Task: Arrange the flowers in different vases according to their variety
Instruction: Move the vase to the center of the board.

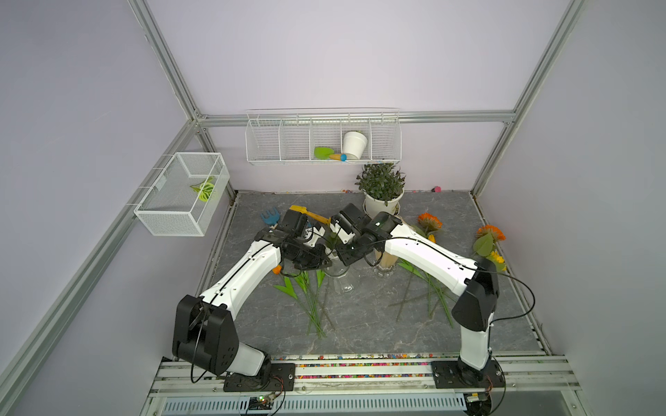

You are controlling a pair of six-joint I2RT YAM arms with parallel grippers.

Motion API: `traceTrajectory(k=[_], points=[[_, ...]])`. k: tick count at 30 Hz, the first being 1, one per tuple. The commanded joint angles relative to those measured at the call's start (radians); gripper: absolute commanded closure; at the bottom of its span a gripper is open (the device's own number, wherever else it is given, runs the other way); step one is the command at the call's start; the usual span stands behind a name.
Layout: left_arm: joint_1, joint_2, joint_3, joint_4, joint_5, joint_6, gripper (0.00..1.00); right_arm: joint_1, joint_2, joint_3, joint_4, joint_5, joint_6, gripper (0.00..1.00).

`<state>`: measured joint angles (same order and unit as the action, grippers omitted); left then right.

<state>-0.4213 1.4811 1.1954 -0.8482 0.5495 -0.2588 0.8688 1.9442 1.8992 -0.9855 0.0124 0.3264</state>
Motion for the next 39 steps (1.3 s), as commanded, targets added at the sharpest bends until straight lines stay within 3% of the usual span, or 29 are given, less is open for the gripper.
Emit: traceTrajectory(k=[1, 7, 8, 14, 17, 30, 39], points=[[-0.032, 0.045, 0.002, -0.036, 0.072, 0.084, 1.00, -0.023, 0.070, -0.027, -0.001, 0.040, -0.063, 1.00], [-0.035, 0.059, 0.032, -0.068, 0.042, 0.092, 1.00, -0.023, 0.075, -0.028, -0.002, 0.041, -0.064, 0.99], [-0.034, 0.061, 0.038, -0.073, 0.037, 0.092, 1.00, -0.022, 0.076, -0.029, -0.002, 0.038, -0.064, 0.95], [-0.034, 0.071, 0.080, -0.106, 0.002, 0.091, 1.00, -0.023, 0.077, -0.018, -0.007, 0.033, -0.069, 0.41], [-0.036, 0.081, 0.108, -0.132, -0.019, 0.095, 1.00, -0.022, 0.069, -0.001, -0.011, 0.047, -0.071, 0.28], [-0.036, 0.109, 0.180, -0.203, -0.087, 0.104, 1.00, -0.022, 0.034, 0.107, -0.031, 0.016, -0.105, 0.26], [-0.036, 0.141, 0.228, -0.224, -0.112, 0.104, 1.00, -0.022, -0.087, 0.107, -0.066, 0.091, -0.130, 0.27]])
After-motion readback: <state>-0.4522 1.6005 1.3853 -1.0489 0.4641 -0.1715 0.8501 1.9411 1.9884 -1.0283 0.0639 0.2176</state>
